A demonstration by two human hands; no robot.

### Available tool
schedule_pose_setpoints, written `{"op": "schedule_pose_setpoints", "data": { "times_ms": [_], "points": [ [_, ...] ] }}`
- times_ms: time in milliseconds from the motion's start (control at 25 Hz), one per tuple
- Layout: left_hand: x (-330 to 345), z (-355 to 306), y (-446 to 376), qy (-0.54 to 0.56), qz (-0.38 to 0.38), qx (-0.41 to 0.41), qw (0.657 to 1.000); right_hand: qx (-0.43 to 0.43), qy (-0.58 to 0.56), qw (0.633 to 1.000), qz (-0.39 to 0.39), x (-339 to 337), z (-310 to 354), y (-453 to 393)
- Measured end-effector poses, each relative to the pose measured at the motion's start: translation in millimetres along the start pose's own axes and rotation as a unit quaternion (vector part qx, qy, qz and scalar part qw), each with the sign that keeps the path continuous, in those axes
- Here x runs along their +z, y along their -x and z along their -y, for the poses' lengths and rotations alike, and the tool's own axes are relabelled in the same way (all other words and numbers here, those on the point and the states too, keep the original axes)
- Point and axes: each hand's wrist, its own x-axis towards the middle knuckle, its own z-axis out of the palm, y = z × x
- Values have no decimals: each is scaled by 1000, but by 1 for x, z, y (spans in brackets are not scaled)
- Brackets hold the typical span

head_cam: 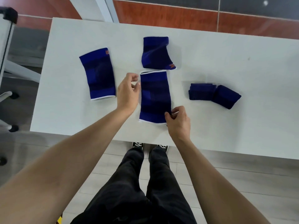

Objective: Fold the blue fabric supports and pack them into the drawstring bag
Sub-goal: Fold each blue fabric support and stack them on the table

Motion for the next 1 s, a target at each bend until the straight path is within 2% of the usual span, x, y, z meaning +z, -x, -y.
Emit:
{"op": "schedule_pose_setpoints", "data": {
  "times_ms": [120,200,240,280,360,480,600,680,760,800,880,1000],
  "points": [
    [-2,18,48,-102,46,146,983,-50,24,998,-4,1,-1,3],
    [0,33,74,-210,110,209,949,-140,114,983,-34,3,-4,3],
    [1,38,82,-259,130,223,931,-196,172,964,-53,5,-6,2],
    [1,41,86,-299,142,226,916,-248,215,943,-61,6,-8,3],
    [1,42,86,-345,165,204,901,-300,256,919,-16,9,-10,4],
    [4,43,79,-378,212,162,886,-284,294,910,72,13,-17,8],
    [-2,44,78,-363,230,180,885,-287,309,902,93,10,-21,7],
    [-7,43,85,-324,191,188,907,-291,332,891,106,8,-23,7],
    [-9,36,94,-219,142,106,959,-288,346,885,115,8,-24,10],
    [-7,33,98,-167,138,52,975,-286,346,886,113,9,-24,12],
    [-4,27,103,-89,147,-38,984,-282,345,889,105,13,-25,20],
    [-6,21,103,19,116,-153,981,-271,336,896,108,12,-25,27]
  ]
}}
